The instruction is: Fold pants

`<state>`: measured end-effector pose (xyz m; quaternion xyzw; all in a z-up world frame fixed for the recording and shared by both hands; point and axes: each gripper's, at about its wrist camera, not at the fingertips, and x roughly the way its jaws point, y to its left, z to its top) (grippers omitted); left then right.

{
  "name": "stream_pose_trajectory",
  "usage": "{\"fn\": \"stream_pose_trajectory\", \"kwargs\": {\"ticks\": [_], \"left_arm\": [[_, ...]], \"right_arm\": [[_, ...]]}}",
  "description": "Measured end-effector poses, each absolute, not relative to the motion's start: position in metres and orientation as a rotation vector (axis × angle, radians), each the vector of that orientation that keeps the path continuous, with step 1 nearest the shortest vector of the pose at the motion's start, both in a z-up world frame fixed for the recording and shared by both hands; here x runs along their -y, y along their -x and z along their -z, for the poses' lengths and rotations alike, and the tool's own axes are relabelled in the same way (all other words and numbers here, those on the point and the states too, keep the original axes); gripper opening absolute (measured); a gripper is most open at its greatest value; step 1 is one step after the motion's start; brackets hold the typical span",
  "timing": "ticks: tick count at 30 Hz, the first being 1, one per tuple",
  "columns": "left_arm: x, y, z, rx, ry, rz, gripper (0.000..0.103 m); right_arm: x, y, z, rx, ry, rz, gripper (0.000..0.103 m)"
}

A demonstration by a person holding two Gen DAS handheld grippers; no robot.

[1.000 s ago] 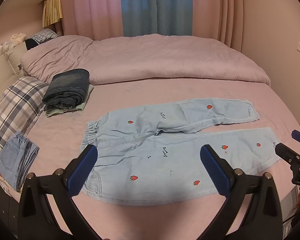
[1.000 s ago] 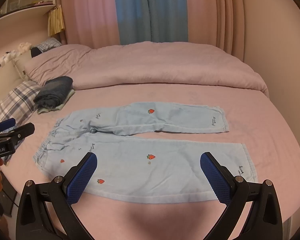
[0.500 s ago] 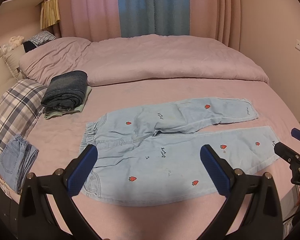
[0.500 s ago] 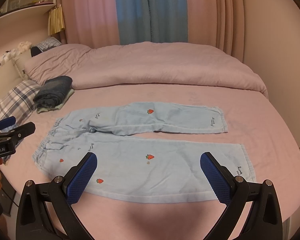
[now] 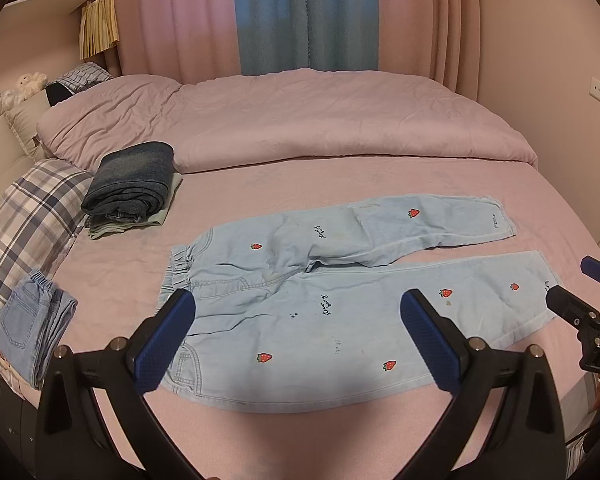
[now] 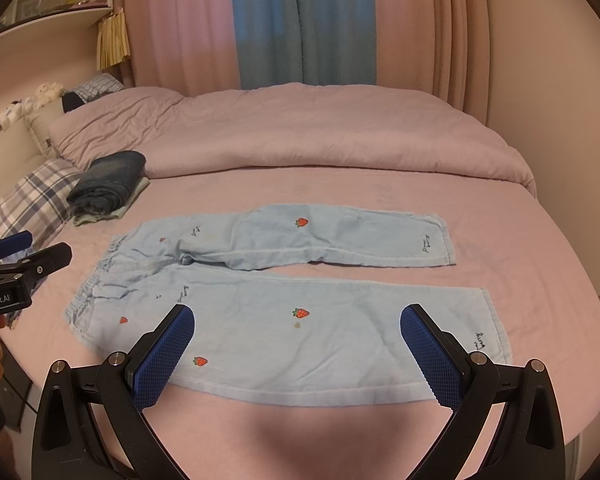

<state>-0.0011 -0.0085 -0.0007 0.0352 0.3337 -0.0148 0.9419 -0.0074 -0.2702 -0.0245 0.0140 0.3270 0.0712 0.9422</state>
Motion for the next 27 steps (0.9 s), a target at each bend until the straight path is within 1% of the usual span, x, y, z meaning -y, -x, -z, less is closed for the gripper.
{"fn": "stream_pose_trajectory", "kwargs": {"ticks": [9, 14, 18, 23, 27], "left_arm": [[0.009, 0.002, 0.003, -0.662, -0.065, 0.033, 0.103], [-0.016, -0.010, 0.027, -0.787, 0.068, 0.083, 0.103], [-0.075, -0.014, 0.071, -0.886, 0.312, 0.031, 0.103], [-0.159, 0.011, 0.135, -1.014, 0.738, -0.106, 0.102], [-0.177, 0.030, 0.153, -1.065, 0.869, -0.155, 0.102]], "right_arm": [[0.268, 0.008, 0.027, -0.672, -0.020, -0.146, 0.102], [0.252, 0.003, 0.042, -0.698, -0.012, -0.228, 0.103], [0.215, -0.005, 0.072, -0.748, 0.075, -0.348, 0.103], [0.154, -0.002, 0.110, -0.745, 0.247, -0.500, 0.102], [0.107, 0.010, 0.141, -0.714, 0.437, -0.621, 0.102]]}}
